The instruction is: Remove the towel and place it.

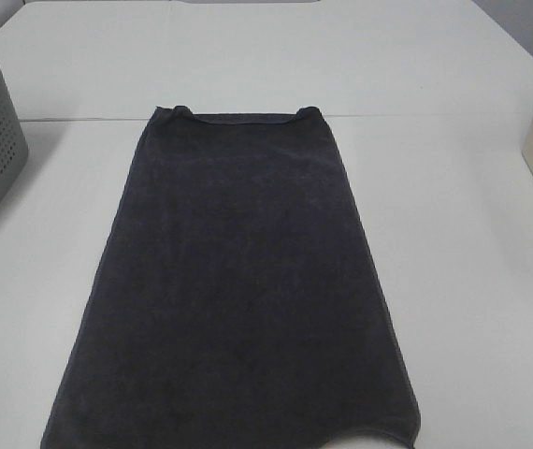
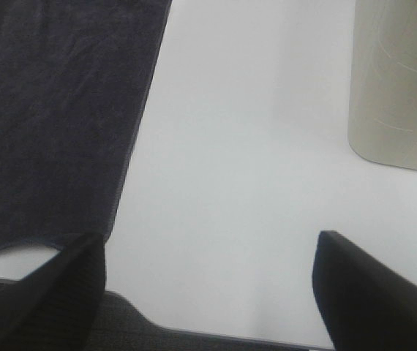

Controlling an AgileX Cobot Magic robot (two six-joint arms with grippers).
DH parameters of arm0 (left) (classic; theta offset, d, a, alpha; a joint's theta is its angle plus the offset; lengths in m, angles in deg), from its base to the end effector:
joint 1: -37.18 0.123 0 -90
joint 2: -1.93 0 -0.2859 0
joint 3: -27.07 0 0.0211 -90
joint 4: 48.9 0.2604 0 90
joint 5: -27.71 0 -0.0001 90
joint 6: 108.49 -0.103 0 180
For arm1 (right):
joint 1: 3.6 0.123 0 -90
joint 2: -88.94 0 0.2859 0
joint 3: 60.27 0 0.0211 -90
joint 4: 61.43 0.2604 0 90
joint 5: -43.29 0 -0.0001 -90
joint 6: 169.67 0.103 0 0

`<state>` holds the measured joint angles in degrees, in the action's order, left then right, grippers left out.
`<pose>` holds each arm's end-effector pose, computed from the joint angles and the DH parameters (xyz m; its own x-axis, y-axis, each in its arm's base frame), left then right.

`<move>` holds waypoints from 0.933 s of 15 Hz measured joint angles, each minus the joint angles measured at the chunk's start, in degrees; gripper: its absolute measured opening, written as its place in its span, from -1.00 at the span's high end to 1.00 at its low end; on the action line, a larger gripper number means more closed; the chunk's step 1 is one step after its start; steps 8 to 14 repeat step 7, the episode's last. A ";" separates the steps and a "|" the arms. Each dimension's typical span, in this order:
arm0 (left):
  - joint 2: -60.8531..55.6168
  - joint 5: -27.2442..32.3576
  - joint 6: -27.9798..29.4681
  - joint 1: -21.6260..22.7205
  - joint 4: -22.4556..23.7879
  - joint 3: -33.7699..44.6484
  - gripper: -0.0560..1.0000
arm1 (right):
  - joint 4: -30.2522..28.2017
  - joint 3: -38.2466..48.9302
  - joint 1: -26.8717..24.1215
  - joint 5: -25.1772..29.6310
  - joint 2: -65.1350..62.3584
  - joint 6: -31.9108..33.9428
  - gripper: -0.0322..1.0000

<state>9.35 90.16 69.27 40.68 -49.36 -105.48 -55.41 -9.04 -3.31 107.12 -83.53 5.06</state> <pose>0.0088 -0.0002 0.2797 -0.4597 0.0073 -0.8880 -0.0385 0.9989 0.0282 0.0147 0.0098 0.2584 -0.5324 -0.0480 -0.8452 -0.1088 0.9940 0.0121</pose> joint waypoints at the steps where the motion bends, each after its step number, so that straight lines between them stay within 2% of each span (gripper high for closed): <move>1: 0.00 0.00 0.00 0.00 0.00 0.00 -0.69 | 0.00 0.00 0.00 0.00 0.00 0.00 -0.52; 14: 0.00 0.00 0.00 0.00 0.00 0.00 -0.69 | 0.00 0.00 0.00 0.00 0.00 0.00 -0.52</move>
